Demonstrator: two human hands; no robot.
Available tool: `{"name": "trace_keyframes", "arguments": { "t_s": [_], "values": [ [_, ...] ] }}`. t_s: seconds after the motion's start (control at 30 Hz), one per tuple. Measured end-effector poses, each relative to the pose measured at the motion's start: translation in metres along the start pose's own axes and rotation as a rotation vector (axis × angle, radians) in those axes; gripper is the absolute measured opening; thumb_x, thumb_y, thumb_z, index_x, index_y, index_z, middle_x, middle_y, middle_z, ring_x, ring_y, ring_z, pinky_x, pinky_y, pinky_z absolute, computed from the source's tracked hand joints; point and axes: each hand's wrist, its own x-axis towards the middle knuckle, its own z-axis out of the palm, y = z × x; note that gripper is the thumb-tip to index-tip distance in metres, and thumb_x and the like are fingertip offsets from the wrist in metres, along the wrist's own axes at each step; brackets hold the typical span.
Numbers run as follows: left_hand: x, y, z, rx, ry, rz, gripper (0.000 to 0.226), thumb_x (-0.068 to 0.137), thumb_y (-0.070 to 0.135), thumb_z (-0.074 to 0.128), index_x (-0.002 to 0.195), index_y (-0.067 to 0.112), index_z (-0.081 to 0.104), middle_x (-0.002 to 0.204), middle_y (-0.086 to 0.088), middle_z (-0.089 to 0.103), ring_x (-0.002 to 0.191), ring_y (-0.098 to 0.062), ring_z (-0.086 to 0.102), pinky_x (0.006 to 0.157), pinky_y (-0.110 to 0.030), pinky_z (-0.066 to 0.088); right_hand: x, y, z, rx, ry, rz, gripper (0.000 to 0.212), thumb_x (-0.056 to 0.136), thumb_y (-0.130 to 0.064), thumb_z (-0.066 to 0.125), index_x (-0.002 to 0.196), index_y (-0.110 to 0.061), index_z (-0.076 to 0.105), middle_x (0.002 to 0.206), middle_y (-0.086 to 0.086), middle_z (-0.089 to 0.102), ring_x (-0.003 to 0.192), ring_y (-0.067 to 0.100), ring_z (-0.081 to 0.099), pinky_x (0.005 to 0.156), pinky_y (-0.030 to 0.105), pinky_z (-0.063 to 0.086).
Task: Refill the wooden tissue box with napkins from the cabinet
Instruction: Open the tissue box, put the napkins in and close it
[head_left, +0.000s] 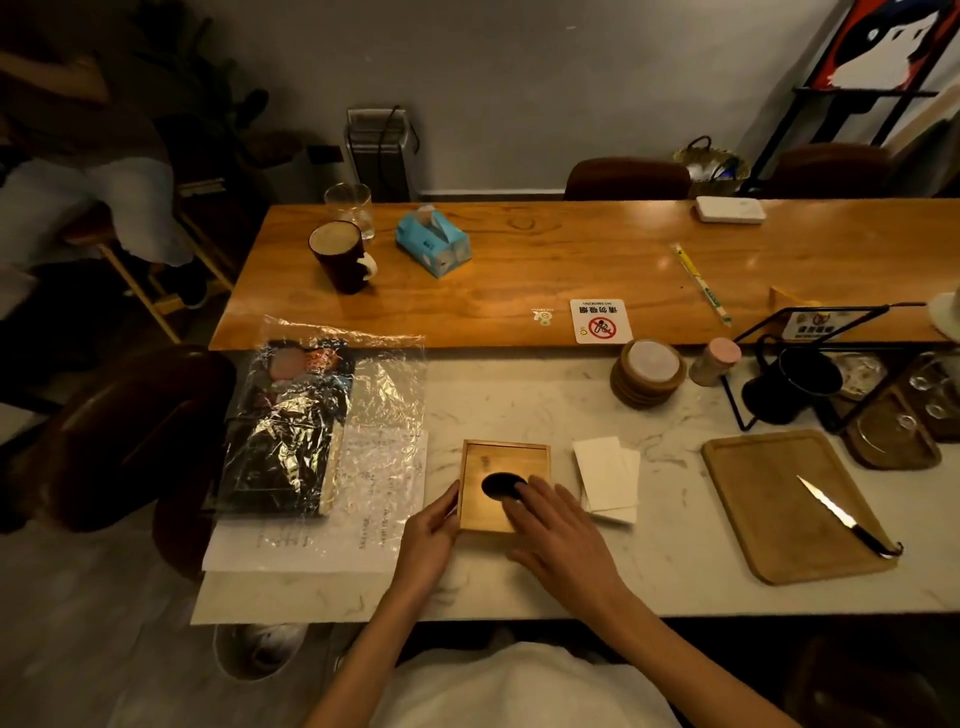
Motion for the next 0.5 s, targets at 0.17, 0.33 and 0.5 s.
{"name": "trace_keyframes", "arguments": {
  "t_s": [0.17, 0.33, 0.5],
  "values": [
    [-0.003, -0.005, 0.002, -0.022, 0.043, -0.02, 0.041, 0.095, 0.006, 0.056, 0.132, 0.024, 0.059, 0.132, 0.008, 0.061, 0.124, -0.008, 0.055, 0.108, -0.037, 0.044, 0.006, 0.008, 0.011, -0.039, 0.131, -0.13, 0.034, 0.091, -0.02, 0.063, 0.125, -0.013, 0.064, 0.126, 0.008, 0.065, 0.117, 0.027, 0.06, 0.09, 0.038, 0.054],
    [-0.008, -0.002, 0.007, -0.082, 0.091, -0.044, 0.039, 0.096, 0.006, 0.055, 0.131, 0.023, 0.059, 0.128, 0.008, 0.063, 0.119, -0.009, 0.057, 0.105, -0.031, 0.046, 0.015, 0.02, -0.009, -0.019, 0.101, -0.195, 0.044, 0.086, -0.014, 0.068, 0.129, -0.015, 0.062, 0.13, 0.007, 0.065, 0.119, 0.025, 0.062, 0.094, 0.039, 0.055],
    [-0.009, -0.001, 0.011, -0.019, 0.131, -0.01, 0.04, 0.095, 0.005, 0.055, 0.132, 0.019, 0.059, 0.13, 0.005, 0.062, 0.119, -0.008, 0.055, 0.098, -0.02, 0.045, 0.089, 0.031, -0.059, 0.358, 0.138, 0.108, 0.025, 0.099, -0.019, 0.051, 0.121, -0.016, 0.062, 0.117, 0.005, 0.068, 0.104, 0.018, 0.063, 0.089, 0.033, 0.054]
  ]
}}
